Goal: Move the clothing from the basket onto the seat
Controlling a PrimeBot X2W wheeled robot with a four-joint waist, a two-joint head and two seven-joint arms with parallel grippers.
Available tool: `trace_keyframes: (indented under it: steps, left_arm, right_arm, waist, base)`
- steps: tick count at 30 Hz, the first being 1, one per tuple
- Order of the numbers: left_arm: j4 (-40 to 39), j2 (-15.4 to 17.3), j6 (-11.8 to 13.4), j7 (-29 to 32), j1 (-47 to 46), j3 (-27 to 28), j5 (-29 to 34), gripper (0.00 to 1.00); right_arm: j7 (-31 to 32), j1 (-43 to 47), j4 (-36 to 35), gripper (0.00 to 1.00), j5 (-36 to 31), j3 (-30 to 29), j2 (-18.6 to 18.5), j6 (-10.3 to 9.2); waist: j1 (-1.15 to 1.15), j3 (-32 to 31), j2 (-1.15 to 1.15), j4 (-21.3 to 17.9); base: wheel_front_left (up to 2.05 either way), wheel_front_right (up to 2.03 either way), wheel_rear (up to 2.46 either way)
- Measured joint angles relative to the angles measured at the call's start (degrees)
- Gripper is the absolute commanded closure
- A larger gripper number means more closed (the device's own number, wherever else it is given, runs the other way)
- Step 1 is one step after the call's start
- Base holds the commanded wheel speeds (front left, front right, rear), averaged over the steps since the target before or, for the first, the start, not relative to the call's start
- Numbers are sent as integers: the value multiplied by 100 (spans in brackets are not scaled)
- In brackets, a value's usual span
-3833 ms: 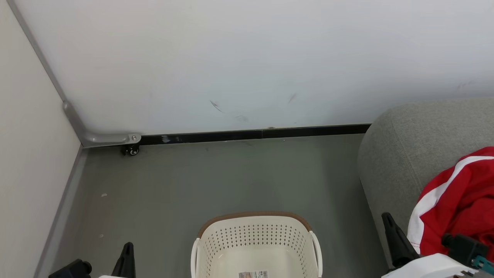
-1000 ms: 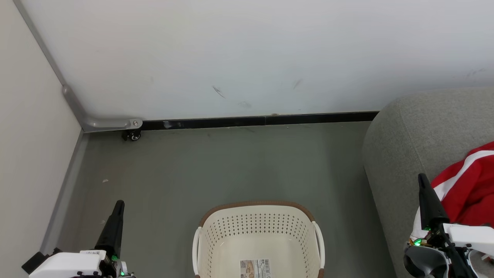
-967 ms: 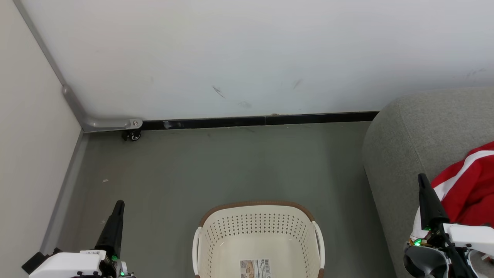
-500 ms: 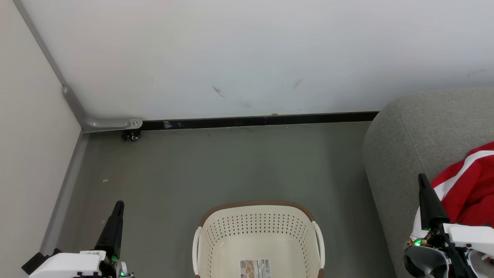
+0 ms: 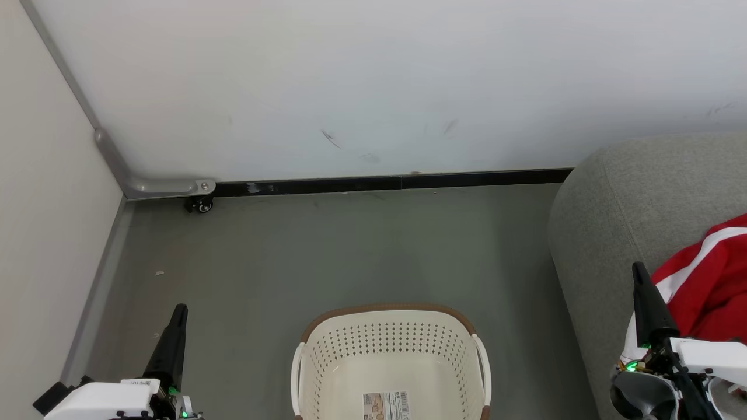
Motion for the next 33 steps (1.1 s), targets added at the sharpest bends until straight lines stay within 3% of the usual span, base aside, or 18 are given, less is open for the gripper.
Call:
trace_keyframes:
  steps: [33]
  left_arm:
    - [32, -2, -18, 1, -75, 12, 1, 100]
  right_arm:
    - [0, 0, 1, 100, 1, 0, 0, 0]
  waist:
    - [-1, 0, 0, 1]
  base:
    - [0, 0, 0]
